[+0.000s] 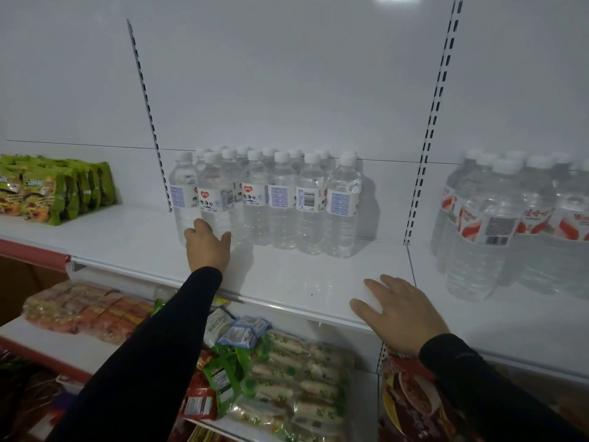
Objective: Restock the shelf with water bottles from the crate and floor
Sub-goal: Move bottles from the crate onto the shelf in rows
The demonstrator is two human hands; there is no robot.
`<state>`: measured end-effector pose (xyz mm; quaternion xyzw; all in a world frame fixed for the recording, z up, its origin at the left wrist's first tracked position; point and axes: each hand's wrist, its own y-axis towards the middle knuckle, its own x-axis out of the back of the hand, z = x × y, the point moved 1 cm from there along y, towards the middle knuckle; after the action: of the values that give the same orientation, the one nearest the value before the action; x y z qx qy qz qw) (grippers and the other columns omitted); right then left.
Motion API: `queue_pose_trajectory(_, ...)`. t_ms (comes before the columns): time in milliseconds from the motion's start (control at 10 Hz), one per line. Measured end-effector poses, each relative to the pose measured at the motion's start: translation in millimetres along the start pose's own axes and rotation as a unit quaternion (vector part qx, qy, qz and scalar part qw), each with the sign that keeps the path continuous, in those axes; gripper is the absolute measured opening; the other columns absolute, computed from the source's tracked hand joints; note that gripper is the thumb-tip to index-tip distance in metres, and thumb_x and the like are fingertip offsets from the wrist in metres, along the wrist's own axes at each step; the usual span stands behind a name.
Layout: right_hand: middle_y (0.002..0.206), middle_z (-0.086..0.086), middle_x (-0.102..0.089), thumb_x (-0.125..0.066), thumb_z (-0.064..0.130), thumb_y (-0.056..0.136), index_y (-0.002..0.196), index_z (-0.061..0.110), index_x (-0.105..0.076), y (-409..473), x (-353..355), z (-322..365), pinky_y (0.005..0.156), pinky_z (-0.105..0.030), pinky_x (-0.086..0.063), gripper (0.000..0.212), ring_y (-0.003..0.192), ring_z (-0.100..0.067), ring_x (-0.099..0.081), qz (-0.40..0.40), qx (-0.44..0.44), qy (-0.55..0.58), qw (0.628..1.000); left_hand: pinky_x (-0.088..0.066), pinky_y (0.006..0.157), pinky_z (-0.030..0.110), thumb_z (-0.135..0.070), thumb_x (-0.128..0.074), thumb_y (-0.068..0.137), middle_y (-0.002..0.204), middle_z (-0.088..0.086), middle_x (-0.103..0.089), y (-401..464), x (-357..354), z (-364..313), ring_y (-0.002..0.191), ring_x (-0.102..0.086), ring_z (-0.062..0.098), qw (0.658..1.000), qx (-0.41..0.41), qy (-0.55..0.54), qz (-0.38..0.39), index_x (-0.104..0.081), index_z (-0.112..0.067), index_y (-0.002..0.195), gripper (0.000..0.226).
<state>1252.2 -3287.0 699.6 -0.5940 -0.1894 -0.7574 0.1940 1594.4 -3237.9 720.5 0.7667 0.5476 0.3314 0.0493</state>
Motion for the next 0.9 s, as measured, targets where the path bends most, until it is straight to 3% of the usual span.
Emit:
queue_pose_trajectory(400,0.165,-0.002,-0.015,-0.028,0.067,0.095,0.155,0.031,-0.024,-2.0,0.2,0.7,0.122,-0.036,-0.009,0.070,0.150,-0.021,-0.012,-0.005,0.000,0.001,1.000,-0.042,0.077,0.043,-0.025,-0.064,0.090,0.113,0.024,-0.050,10.8,-7.9,4.6,0.100,-0.053,0.043,0.997,-0.007,0.072,0.010,-0.048,0.001,0.112,0.038)
queue_pose_trajectory(600,0.164,-0.002,-0.019,-0.029,0.069,0.093,0.154,0.031,-0.027,-0.2,0.5,0.8,0.122,-0.037,-0.013,0.072,0.150,-0.021,-0.016,-0.010,-0.001,0.002,1.000,-0.041,0.077,0.037,-0.029,-0.057,0.093,0.115,0.022,-0.054,11.0,6.5,4.4,0.101,-0.055,0.039,0.990,-0.018,0.119,0.072,-0.051,-0.003,0.119,0.038)
queue_pose_trajectory(700,0.164,-0.001,-0.019,-0.030,0.070,0.093,0.154,0.031,-0.028,-1.9,0.8,-0.2,0.122,-0.036,-0.013,0.073,0.150,-0.020,-0.016,-0.009,-0.004,0.014,1.000,-0.039,0.078,0.031,-0.026,-0.057,0.091,0.113,0.018,-0.061,-1.1,26.3,7.1,0.099,-0.058,0.034,0.991,-0.038,0.098,0.087,-0.056,-0.006,0.125,0.039)
queue_pose_trajectory(800,0.163,-0.002,-0.021,-0.034,0.069,0.093,0.154,0.030,-0.030,-4.1,2.3,1.5,0.121,-0.034,-0.013,0.072,0.149,-0.020,-0.018,-0.014,-0.005,0.025,1.000,-0.038,0.075,0.029,-0.032,-0.057,0.092,0.095,0.008,-0.065,-24.9,52.9,12.0,0.085,-0.056,0.023,0.992,-0.074,0.055,0.091,-0.062,-0.011,0.118,0.034)
queue_pose_trajectory(900,0.158,-0.004,-0.033,-0.041,0.061,0.096,0.149,0.023,-0.041,-4.7,2.4,3.9,0.117,-0.032,-0.020,0.065,0.145,-0.021,-0.029,-0.032,-0.003,0.038,0.999,-0.042,0.078,0.030,-0.039,-0.057,0.093,0.099,0.002,-0.063,-58.5,82.2,24.1,0.091,-0.058,0.016,0.986,-0.121,0.022,0.109,-0.062,-0.017,0.118,0.034)
